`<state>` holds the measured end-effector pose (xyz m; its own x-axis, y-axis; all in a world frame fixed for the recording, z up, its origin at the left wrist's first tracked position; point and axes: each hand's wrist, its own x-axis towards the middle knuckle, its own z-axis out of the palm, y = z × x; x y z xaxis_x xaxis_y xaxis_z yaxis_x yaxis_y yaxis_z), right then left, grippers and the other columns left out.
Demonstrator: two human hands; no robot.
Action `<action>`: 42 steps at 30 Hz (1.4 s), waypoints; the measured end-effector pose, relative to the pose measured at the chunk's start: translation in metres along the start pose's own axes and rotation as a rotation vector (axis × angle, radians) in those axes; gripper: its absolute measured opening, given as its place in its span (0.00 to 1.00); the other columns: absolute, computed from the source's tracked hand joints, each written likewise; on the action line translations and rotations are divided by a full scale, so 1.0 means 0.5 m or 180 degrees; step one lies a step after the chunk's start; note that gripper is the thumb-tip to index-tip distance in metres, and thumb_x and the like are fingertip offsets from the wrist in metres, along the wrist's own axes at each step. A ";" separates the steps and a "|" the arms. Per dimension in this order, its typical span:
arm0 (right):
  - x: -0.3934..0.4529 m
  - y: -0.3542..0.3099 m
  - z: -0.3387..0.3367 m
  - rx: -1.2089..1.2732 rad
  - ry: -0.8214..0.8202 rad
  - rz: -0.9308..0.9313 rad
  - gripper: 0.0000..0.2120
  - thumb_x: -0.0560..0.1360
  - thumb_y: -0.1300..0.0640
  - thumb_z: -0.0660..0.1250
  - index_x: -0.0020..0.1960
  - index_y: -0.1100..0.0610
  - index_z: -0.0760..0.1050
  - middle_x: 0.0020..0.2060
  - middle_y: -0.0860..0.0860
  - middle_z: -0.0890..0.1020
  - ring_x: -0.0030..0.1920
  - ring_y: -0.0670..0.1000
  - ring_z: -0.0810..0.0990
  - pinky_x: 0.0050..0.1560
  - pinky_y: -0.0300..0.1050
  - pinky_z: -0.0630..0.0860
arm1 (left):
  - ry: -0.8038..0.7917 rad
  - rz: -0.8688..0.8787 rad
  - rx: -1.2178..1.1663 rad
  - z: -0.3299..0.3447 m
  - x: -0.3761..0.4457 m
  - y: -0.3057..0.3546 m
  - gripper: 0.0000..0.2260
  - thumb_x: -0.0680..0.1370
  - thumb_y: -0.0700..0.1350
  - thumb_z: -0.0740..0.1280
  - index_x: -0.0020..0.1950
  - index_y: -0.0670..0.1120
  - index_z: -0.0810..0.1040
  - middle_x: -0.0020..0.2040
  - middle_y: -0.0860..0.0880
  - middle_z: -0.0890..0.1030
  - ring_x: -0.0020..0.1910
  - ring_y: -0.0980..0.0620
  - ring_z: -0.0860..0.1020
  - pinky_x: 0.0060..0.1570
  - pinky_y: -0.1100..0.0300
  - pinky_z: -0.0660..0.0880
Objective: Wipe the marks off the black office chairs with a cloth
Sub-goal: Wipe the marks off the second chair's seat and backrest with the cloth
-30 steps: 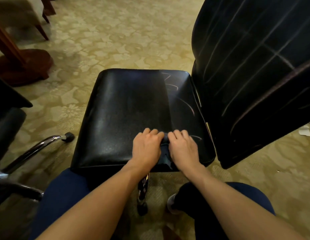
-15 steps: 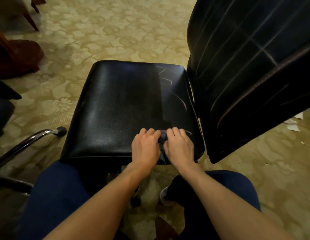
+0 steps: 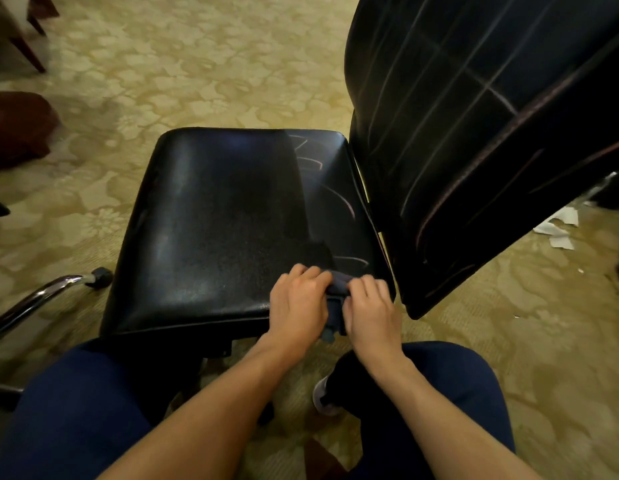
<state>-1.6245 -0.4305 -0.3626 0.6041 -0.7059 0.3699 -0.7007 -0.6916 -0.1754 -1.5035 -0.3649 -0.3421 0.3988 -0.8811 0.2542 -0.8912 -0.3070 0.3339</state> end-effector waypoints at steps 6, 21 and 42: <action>0.114 0.054 0.026 -0.0194 -0.0338 0.0698 0.07 0.75 0.61 0.68 0.52 0.59 0.74 0.50 0.55 0.78 0.52 0.58 0.76 0.40 0.52 0.78 | -0.0185 0.0162 -0.0073 0.032 0.145 0.050 0.06 0.76 0.40 0.65 0.50 0.48 0.79 0.48 0.49 0.80 0.49 0.46 0.76 0.40 0.57 0.63; 0.013 0.051 0.006 -0.0055 -0.0173 0.0558 0.09 0.70 0.64 0.72 0.47 0.60 0.74 0.44 0.55 0.77 0.46 0.58 0.76 0.38 0.51 0.76 | -0.0276 0.0518 -0.0028 0.027 0.059 0.039 0.10 0.65 0.40 0.76 0.41 0.50 0.79 0.37 0.52 0.78 0.38 0.49 0.76 0.34 0.58 0.68; 0.148 0.028 0.034 0.0224 -0.0226 -0.0384 0.06 0.68 0.63 0.68 0.42 0.58 0.73 0.40 0.53 0.76 0.43 0.57 0.76 0.34 0.47 0.75 | 0.0076 0.0207 0.0235 0.013 0.122 -0.048 0.08 0.67 0.40 0.74 0.42 0.50 0.80 0.36 0.51 0.78 0.36 0.48 0.77 0.33 0.56 0.72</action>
<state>-1.5832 -0.4950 -0.3532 0.7094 -0.6242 0.3272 -0.5945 -0.7793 -0.1979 -1.4591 -0.4135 -0.3407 0.3439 -0.8915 0.2951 -0.9285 -0.2759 0.2485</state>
